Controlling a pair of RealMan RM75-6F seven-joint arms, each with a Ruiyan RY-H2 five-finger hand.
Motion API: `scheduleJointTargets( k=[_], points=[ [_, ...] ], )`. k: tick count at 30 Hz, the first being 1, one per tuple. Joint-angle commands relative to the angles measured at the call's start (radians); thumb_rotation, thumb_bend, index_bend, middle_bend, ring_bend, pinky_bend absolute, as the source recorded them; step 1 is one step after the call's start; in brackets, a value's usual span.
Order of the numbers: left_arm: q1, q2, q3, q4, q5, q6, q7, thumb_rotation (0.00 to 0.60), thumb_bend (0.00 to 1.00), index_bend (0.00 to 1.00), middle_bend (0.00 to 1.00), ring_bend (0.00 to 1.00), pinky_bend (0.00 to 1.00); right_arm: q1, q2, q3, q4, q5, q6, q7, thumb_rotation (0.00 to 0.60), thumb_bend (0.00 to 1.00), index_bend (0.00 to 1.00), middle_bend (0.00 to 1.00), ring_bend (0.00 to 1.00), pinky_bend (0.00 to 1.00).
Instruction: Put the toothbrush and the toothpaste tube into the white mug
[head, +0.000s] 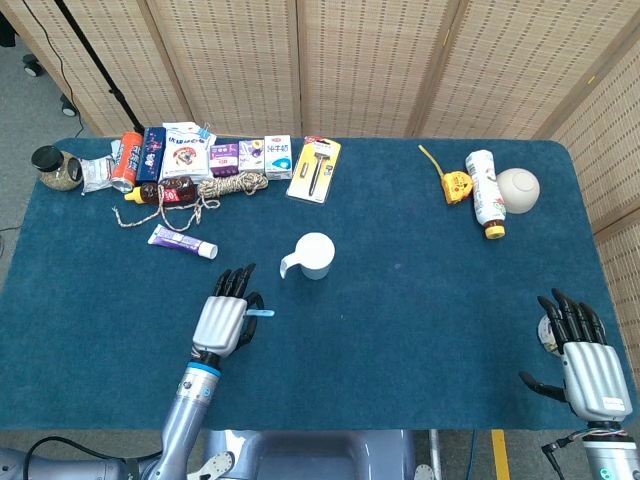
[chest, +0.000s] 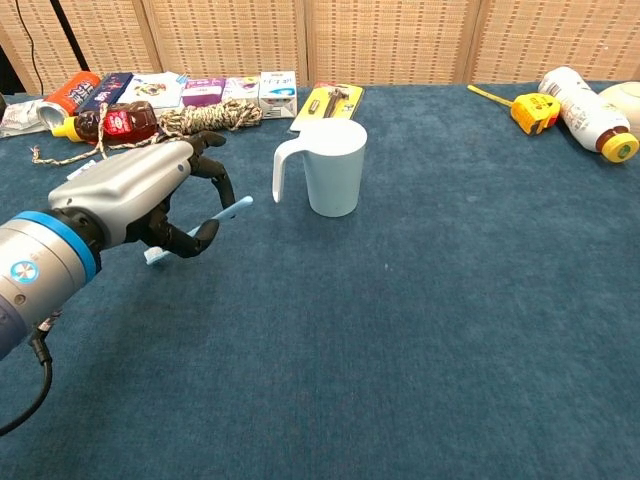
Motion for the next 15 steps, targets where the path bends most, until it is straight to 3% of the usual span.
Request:
scheduleJointTargets(
  k=[1,15],
  points=[
    [-0.004,0.016,-0.007,-0.038,0.009,0.014,0.021,0.600,0.50,0.51,0.00,0.00,0.00,0.000,0.000,0.000,-0.001,0.001,0.000,0.000,0.600,0.00,0.00,0.00,0.00,0.00],
    [-0.029,0.051,-0.052,-0.164,0.015,0.057,0.090,0.600,0.50,0.51,0.00,0.00,0.00,0.003,-0.003,-0.001,-0.002,0.006,-0.007,-0.008,0.600,0.00,0.00,0.00,0.00,0.00]
  ],
)
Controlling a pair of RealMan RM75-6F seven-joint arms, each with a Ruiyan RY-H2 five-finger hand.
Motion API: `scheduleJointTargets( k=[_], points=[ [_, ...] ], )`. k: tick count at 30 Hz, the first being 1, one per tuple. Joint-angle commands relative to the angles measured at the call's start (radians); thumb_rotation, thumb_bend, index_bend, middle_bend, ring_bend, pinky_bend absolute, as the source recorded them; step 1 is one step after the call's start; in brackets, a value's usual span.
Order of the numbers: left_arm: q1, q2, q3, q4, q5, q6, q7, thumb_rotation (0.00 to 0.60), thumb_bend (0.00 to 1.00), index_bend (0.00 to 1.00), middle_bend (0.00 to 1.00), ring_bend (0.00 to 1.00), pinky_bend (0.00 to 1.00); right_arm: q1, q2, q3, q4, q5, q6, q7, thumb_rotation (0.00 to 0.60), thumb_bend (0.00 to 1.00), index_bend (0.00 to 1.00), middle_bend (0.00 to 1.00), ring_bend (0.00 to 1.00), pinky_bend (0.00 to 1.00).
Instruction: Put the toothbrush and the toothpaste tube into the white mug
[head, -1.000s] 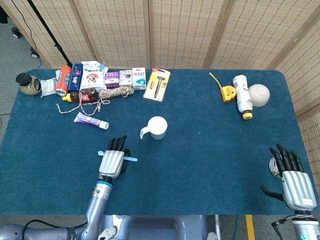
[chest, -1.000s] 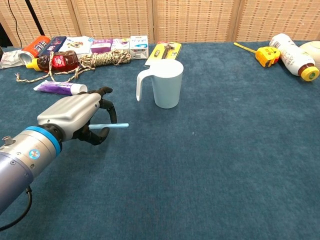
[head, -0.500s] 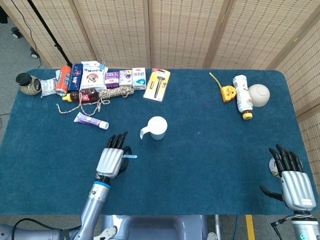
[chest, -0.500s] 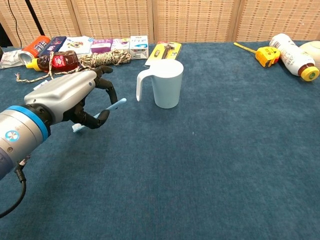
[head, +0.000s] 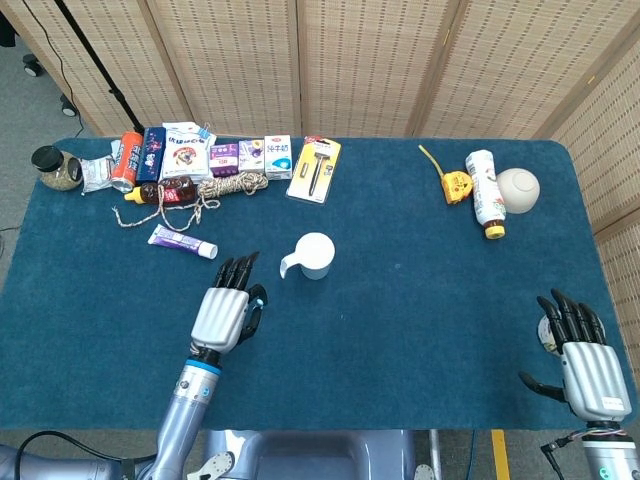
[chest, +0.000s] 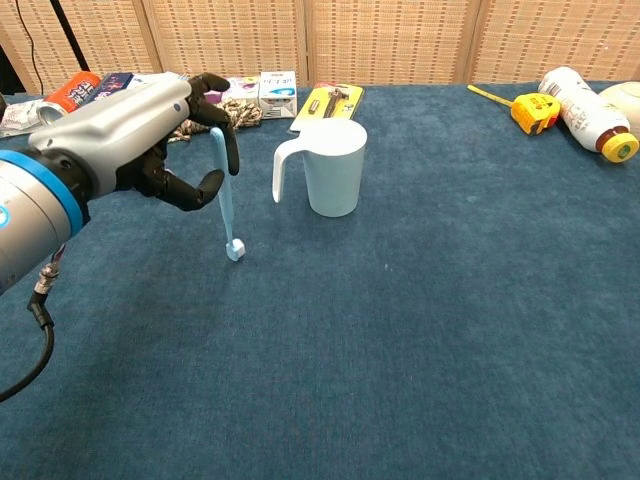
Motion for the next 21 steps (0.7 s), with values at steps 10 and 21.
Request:
scheduleJointTargets(
  k=[10,21],
  points=[
    [-0.036,0.028,-0.058,-0.099,-0.023,0.035,0.077,0.600,0.50,0.51,0.00,0.00,0.00,-0.002,0.002,0.000,-0.002,-0.002,0.004,0.003,0.600,0.00,0.00,0.00,0.00,0.00],
    [-0.134,0.058,-0.206,-0.155,-0.117,0.038,0.167,0.600,0.50,0.51,0.00,0.00,0.00,0.004,0.001,0.005,0.000,0.019,-0.008,0.001,0.600,0.00,0.00,0.00,0.00,0.00]
  ],
)
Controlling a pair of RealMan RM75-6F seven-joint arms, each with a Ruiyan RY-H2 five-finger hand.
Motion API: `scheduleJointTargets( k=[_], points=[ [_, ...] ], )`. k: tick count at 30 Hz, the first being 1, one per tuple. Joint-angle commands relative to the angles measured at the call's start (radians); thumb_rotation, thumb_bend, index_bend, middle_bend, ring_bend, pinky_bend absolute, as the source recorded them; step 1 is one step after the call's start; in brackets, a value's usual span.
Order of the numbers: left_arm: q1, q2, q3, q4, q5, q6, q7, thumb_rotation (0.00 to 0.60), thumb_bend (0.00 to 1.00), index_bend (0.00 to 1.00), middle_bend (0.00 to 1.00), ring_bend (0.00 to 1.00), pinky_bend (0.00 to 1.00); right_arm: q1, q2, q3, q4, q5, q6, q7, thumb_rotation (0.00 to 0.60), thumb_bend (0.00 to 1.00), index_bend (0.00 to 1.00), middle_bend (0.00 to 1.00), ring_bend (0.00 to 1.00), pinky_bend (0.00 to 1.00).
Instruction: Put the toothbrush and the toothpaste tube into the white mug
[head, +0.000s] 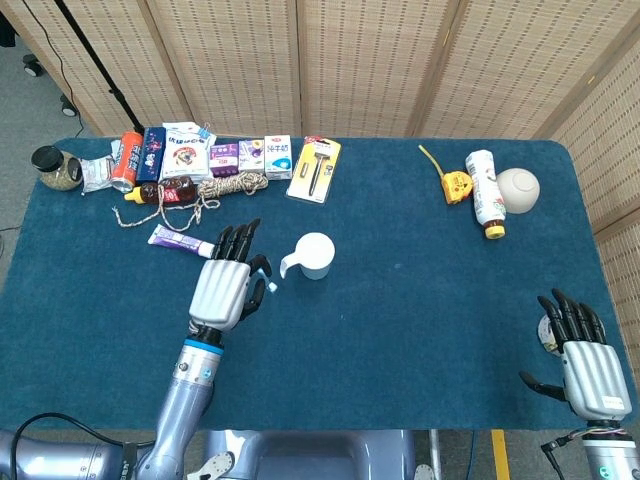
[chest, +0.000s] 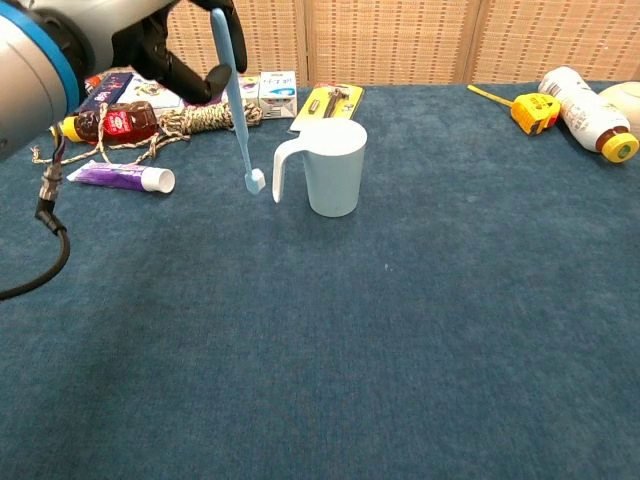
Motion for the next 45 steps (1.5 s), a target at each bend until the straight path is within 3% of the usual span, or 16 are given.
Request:
scheduleJointTargets(
  k=[1,11,30,35,45],
  points=[
    [-0.045,0.012,-0.056,-0.026,-0.041,0.006,0.043,0.600,0.50,0.51,0.00,0.00,0.00,0.003,-0.001,0.003,0.001,0.007,-0.005,-0.001,0.600,0.00,0.00,0.00,0.00,0.00],
    [-0.165,-0.020,-0.148,0.003,-0.140,0.018,0.090,0.600,0.49,0.51,0.00,0.00,0.00,0.018,-0.006,0.014,0.008,0.047,-0.036,-0.005,0.600,0.00,0.00,0.00,0.00,0.00],
    [-0.323,-0.111,-0.181,0.232,-0.256,-0.022,0.031,0.600,0.49,0.51,0.00,0.00,0.00,0.051,-0.014,0.047,0.028,0.148,-0.091,-0.006,0.600,0.00,0.00,0.00,0.00,0.00],
    [-0.342,-0.130,-0.177,0.270,-0.266,-0.015,0.008,0.600,0.48,0.45,0.00,0.00,0.00,0.055,-0.013,0.050,0.031,0.157,-0.097,-0.002,0.600,0.00,0.00,0.00,0.00,0.00],
    [-0.351,-0.134,-0.158,0.278,-0.270,-0.006,-0.030,0.600,0.47,0.24,0.00,0.00,0.00,0.055,-0.009,0.049,0.029,0.156,-0.093,0.003,0.600,0.00,0.00,0.00,0.00,0.00]
  ],
)
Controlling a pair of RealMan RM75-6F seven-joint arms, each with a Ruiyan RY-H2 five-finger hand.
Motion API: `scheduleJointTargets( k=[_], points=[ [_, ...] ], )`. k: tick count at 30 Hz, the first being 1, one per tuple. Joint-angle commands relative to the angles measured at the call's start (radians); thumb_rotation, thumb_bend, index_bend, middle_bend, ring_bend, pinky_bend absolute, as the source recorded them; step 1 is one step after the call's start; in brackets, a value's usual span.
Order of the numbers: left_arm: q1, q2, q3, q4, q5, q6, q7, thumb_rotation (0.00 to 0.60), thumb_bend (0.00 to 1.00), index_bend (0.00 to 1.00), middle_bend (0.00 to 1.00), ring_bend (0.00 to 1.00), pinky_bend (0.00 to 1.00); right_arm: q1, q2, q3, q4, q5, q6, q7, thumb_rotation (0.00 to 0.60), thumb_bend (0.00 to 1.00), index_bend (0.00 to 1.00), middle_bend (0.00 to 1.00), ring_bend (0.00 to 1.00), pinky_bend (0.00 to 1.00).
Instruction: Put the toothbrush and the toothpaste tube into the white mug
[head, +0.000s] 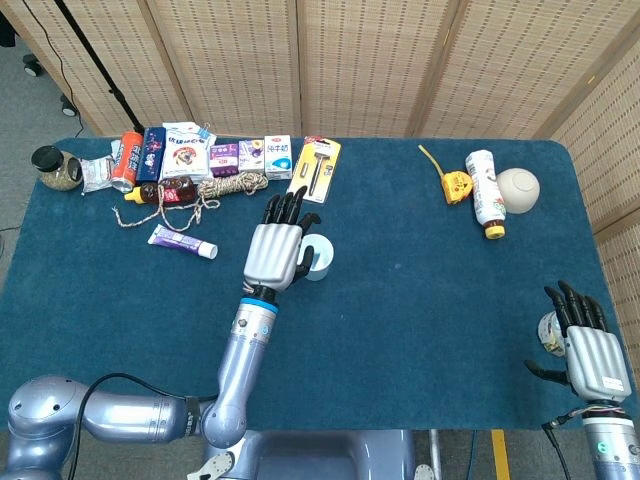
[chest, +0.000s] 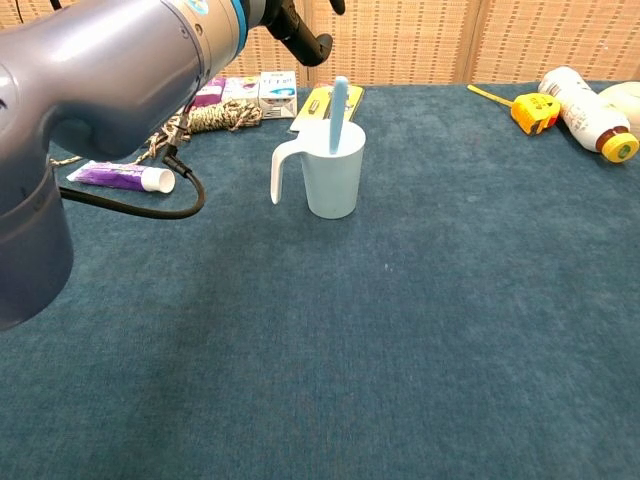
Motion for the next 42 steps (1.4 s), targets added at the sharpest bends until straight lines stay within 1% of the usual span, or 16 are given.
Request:
scheduleJointTargets(
  k=[1,5,6,8,9,10,13,16,18,19,20,22,24,27,32,42],
  points=[
    [0.001,0.005,0.005,-0.009,0.002,0.006,-0.007,0.600,0.47,0.20,0.00,0.00,0.00,-0.001,0.002,-0.001,-0.002,-0.002,0.002,0.002,0.600,0.00,0.00,0.00,0.00,0.00],
    [0.021,0.036,0.021,-0.054,0.027,0.022,-0.024,0.600,0.44,0.01,0.00,0.00,0.00,-0.003,0.004,-0.003,-0.005,-0.007,0.007,0.006,0.600,0.00,0.00,0.00,0.00,0.00],
    [0.035,0.060,0.034,-0.078,0.040,0.025,-0.029,0.600,0.43,0.00,0.00,0.00,0.00,-0.004,0.005,-0.004,-0.006,-0.011,0.009,0.007,0.600,0.00,0.00,0.00,0.00,0.00],
    [0.080,0.155,0.083,-0.120,0.105,0.034,-0.020,0.600,0.35,0.00,0.00,0.00,0.00,-0.007,0.007,-0.009,-0.011,-0.023,0.015,0.008,0.600,0.00,0.00,0.00,0.00,0.00],
    [0.091,0.177,0.093,-0.129,0.119,0.027,-0.031,0.600,0.29,0.00,0.00,0.00,0.00,-0.008,0.007,-0.010,-0.012,-0.026,0.016,0.008,0.600,0.00,0.00,0.00,0.00,0.00],
    [0.105,0.208,0.104,-0.137,0.137,0.017,-0.050,0.600,0.22,0.00,0.00,0.00,0.00,-0.008,0.007,-0.012,-0.014,-0.030,0.017,0.007,0.600,0.00,0.00,0.00,0.00,0.00],
    [0.148,0.292,0.117,-0.145,0.203,-0.029,-0.168,0.600,0.12,0.00,0.00,0.00,0.00,-0.010,0.006,-0.018,-0.019,-0.042,0.021,0.002,0.600,0.00,0.00,0.00,0.00,0.00],
    [0.186,0.365,0.133,-0.118,0.277,-0.059,-0.278,0.600,0.12,0.00,0.02,0.09,0.08,-0.012,0.003,-0.023,-0.024,-0.052,0.025,-0.007,0.600,0.00,0.00,0.00,0.00,0.00],
    [0.204,0.387,0.145,-0.086,0.318,-0.040,-0.300,0.600,0.17,0.00,0.13,0.20,0.16,-0.013,0.001,-0.026,-0.027,-0.057,0.029,-0.012,0.600,0.00,0.00,0.00,0.00,0.00],
    [0.216,0.402,0.157,-0.074,0.326,-0.038,-0.305,0.600,0.19,0.00,0.15,0.21,0.18,-0.013,0.000,-0.028,-0.028,-0.061,0.030,-0.016,0.600,0.00,0.00,0.00,0.00,0.00],
    [0.225,0.418,0.169,-0.069,0.321,-0.044,-0.298,0.600,0.19,0.00,0.12,0.20,0.18,-0.013,-0.001,-0.030,-0.029,-0.064,0.030,-0.018,0.600,0.00,0.00,0.00,0.00,0.00],
    [0.248,0.477,0.217,-0.048,0.276,-0.078,-0.226,0.600,0.19,0.00,0.01,0.07,0.18,-0.014,-0.003,-0.034,-0.032,-0.071,0.031,-0.025,0.600,0.00,0.00,0.00,0.00,0.00],
    [0.257,0.516,0.236,-0.047,0.224,-0.123,-0.209,0.600,0.15,0.00,0.00,0.01,0.14,-0.014,-0.006,-0.035,-0.033,-0.073,0.032,-0.030,0.600,0.00,0.00,0.00,0.00,0.00],
    [0.263,0.557,0.263,0.005,0.147,-0.210,-0.218,0.600,0.05,0.00,0.00,0.00,0.03,-0.013,-0.010,-0.039,-0.035,-0.076,0.030,-0.040,0.600,0.00,0.00,0.00,0.00,0.00],
    [0.257,0.550,0.311,0.134,0.084,-0.332,-0.250,0.600,0.00,0.00,0.00,0.00,0.00,-0.010,-0.017,-0.042,-0.037,-0.079,0.027,-0.055,0.600,0.00,0.00,0.00,0.00,0.00],
    [0.232,0.408,0.378,0.451,0.098,-0.484,-0.331,0.600,0.00,0.00,0.00,0.00,0.00,0.000,-0.033,-0.041,-0.035,-0.062,0.010,-0.083,0.600,0.00,0.00,0.00,0.00,0.00]
  ],
)
